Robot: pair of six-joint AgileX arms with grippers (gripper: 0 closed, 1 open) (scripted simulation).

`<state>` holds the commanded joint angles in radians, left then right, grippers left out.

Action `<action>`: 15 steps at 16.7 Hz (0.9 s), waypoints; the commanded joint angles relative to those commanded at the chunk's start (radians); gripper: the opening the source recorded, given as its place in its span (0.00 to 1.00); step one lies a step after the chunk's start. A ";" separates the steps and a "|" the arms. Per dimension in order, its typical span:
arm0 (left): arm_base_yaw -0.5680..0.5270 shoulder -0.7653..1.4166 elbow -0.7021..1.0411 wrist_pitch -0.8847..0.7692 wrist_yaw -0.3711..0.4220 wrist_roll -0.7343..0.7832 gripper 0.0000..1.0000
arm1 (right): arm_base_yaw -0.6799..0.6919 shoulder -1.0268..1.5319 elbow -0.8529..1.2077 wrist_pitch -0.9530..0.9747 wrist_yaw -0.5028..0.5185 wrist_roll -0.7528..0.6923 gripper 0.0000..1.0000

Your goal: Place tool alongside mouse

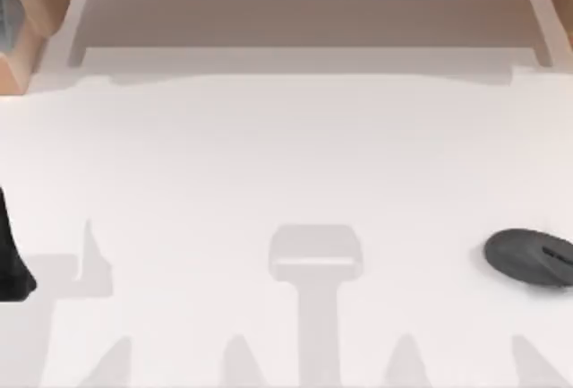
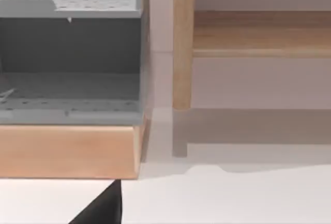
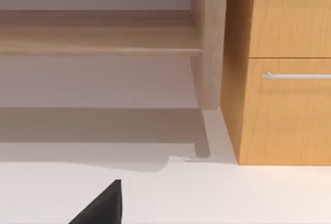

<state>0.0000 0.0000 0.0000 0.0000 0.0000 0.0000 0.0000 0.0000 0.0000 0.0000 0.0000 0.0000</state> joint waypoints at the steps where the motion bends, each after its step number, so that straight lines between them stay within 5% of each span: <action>1: 0.000 0.000 0.000 0.000 0.000 0.000 1.00 | 0.000 0.000 0.000 0.000 0.000 0.000 1.00; 8: 0.000 0.000 0.000 0.000 0.000 0.000 1.00 | -0.033 0.220 0.207 -0.136 -0.003 -0.036 1.00; 15: 0.000 0.000 0.000 0.000 0.000 0.000 1.00 | -0.117 0.912 0.717 -0.484 0.004 -0.133 1.00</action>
<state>0.0000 0.0000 0.0000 0.0000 0.0000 0.0000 -0.1172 0.9122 0.7167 -0.4836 0.0038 -0.1334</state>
